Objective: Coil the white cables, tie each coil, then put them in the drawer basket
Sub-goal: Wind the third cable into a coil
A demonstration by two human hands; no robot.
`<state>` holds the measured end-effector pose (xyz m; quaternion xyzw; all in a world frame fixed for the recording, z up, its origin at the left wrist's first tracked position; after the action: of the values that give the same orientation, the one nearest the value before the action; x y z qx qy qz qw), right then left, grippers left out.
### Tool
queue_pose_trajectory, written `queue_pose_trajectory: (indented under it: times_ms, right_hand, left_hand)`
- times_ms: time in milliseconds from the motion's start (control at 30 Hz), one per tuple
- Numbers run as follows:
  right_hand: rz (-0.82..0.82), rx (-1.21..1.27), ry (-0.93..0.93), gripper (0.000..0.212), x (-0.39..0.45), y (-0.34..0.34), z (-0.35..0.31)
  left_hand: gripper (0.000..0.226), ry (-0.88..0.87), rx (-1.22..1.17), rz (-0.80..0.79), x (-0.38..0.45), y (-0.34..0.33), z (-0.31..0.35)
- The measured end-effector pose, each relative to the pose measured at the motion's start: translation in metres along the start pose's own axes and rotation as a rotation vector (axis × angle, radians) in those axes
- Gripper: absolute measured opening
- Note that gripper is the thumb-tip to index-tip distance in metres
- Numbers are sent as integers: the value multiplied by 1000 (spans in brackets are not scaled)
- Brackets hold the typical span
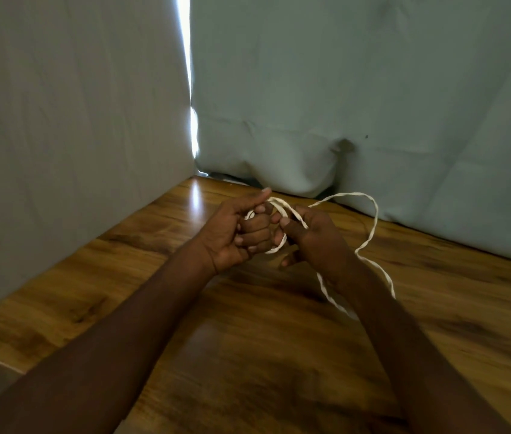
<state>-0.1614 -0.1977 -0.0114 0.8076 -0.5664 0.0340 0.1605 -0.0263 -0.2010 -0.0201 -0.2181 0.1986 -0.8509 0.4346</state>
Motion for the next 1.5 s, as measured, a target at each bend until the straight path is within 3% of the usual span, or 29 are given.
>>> queue_pose_trajectory:
  times_ms: [133, 200, 367, 500, 667, 967, 1100, 1200, 1300, 1400, 1500]
  right_hand:
    - [115, -570, 198, 18, -3, -2, -4]
    - [102, -671, 242, 17, -1, -5, -5]
    - [-17, -518, 149, 30, 4, -1, 0]
    - [-61, -359, 20, 22, -2, -3, 7]
    - [-93, -72, 3, 27, -5, -5, 6]
    - [-25, -152, 71, 35, -2, -3, 0]
    - [12, -205, 161, 41, -5, 3, 0]
    - [23, -495, 195, 33, -1, 6, 6]
    - [-63, -631, 126, 31, 2, -1, 19]
    - [-151, -769, 119, 27, 1, -12, 24]
    - [-134, -698, 197, 34, -3, -24, 18]
  left_hand:
    - [36, 42, 140, 52, 0, 1, -5]
    - [36, 49, 143, 60, 0, 0, -6]
    - [33, 51, 102, 52, 1, -1, -9]
    - [35, 41, 34, 88, -1, -1, -5]
    - [37, 16, -24, 103, -4, 3, 3]
    - [29, 29, -151, -43, -4, -5, 3]
    - [30, -72, -184, -26, -6, -2, 13]
    - [32, -217, -333, 36, -10, 18, 26]
    - [40, -441, -596, 183, -19, 41, 43]
    - [31, -650, -769, 382, -34, 54, 57]
    - [37, -735, -865, 439, -42, 63, 60]
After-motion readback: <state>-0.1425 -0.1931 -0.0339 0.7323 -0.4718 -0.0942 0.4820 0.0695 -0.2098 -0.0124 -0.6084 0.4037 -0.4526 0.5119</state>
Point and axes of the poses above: each hand's wrist, its own x-axis towards the middle knuckle, its own y-axis out of the back of the hand, z = x × y, the point moved 5 cm from there along x, towards the middle knuckle, and after that the axes turned 4 degrees about -z, right-handed, at the moved point
